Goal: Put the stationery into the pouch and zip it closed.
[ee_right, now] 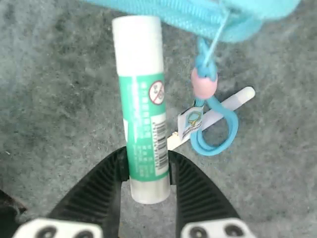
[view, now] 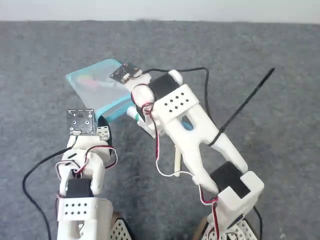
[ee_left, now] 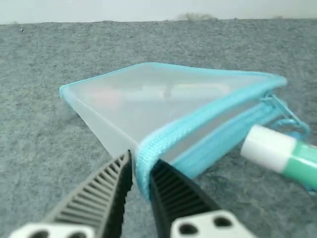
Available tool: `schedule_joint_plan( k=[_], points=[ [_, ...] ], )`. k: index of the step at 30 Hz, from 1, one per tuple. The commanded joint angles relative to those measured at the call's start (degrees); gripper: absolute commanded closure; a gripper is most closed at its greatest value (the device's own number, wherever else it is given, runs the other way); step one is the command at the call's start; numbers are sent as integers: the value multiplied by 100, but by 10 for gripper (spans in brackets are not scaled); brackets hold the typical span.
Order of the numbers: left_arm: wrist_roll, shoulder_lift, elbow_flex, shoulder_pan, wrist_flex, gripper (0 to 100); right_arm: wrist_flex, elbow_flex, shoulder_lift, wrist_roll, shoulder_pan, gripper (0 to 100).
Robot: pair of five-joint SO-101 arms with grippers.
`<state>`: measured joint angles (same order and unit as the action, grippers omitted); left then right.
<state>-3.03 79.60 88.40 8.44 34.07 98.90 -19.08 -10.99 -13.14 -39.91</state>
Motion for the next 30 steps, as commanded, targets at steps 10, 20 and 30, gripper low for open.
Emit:
schedule_joint_plan(
  k=[10, 20, 30],
  points=[
    [-9, 79, -110, -70, -185, 987, 268, -747, 110, 62, -40, 991],
    [-9, 79, -110, -70, -185, 987, 330, -862, 462, 53, 215, 991],
    [-9, 79, -110, -70, -176, 987, -198, -818, 312, 88, 207, 991]
  ],
)
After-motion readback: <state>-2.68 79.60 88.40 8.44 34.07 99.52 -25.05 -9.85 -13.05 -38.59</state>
